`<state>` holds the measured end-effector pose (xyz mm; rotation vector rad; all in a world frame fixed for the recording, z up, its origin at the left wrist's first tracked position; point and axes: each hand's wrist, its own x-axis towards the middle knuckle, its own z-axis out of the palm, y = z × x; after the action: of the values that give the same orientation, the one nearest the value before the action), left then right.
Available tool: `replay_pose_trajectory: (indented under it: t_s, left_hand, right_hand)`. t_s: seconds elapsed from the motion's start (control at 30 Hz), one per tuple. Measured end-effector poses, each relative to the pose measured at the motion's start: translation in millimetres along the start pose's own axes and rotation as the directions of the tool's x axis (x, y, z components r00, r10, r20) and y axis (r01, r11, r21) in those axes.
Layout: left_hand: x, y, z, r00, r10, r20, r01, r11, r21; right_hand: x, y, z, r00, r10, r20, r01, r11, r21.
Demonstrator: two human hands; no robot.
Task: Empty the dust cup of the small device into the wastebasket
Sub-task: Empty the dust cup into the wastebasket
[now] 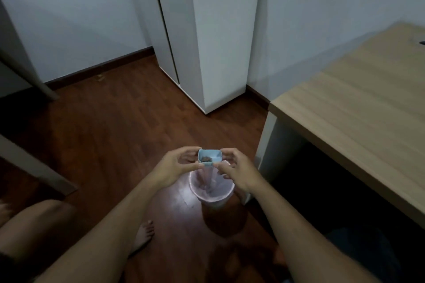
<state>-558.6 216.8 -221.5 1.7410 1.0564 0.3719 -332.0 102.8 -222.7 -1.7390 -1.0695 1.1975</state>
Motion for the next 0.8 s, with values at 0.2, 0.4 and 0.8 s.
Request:
replay_pose_trajectory:
  t_s: [0.2,0.4,0.8]
  left_hand:
    - [17,-43,33,0.998,-0.049,-0.043,0.048,0.999,-0.014]
    - [35,-74,43,0.992,-0.098,-0.074,0.1,0.994,0.032]
    - [46,-97,40,0.984,-0.107,-0.14,0.117,0.991,0.065]
  right_hand:
    - [17,50,17,0.996,0.083,-0.03,-0.08,0.993,0.088]
    - [30,75,34,0.996,0.074,-0.044,-0.071,0.995,0.072]
    - [67,93,50,0.995,0.098,-0.009,-0.098,0.994,0.053]
